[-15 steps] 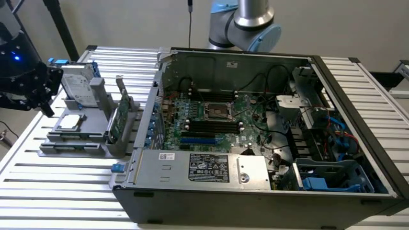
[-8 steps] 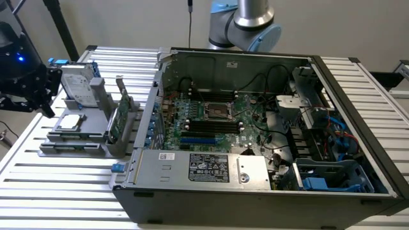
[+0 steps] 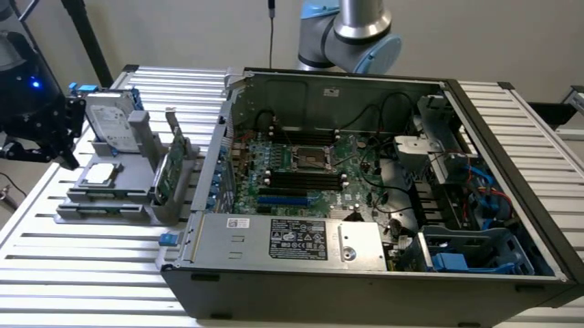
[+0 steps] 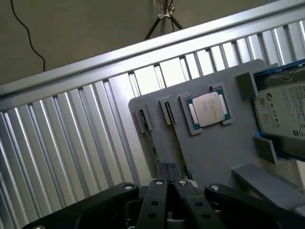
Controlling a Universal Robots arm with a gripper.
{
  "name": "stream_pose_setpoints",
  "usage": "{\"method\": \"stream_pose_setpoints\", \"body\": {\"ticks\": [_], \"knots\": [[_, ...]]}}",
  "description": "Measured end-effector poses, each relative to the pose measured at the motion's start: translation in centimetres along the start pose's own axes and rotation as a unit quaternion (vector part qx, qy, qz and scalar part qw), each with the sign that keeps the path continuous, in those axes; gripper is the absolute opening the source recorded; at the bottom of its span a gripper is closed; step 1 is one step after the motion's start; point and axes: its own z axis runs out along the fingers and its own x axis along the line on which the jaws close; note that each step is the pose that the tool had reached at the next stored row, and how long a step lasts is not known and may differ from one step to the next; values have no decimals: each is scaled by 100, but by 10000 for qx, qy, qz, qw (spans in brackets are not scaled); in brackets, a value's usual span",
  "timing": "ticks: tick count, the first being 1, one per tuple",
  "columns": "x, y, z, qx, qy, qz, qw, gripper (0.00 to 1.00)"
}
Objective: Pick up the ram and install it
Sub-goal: 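Pick up the ram and move it above insertion slot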
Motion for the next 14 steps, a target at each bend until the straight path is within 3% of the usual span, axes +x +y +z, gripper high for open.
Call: {"method": "stream_pose_setpoints", "body": {"ticks": [5, 10, 14], "knots": [[0, -1, 22, 0, 18, -454, 9990, 11], [0, -2, 53, 6, 34, -886, 9961, 11], [-5, -21, 96, 9, 49, -1065, 9943, 11]]}}
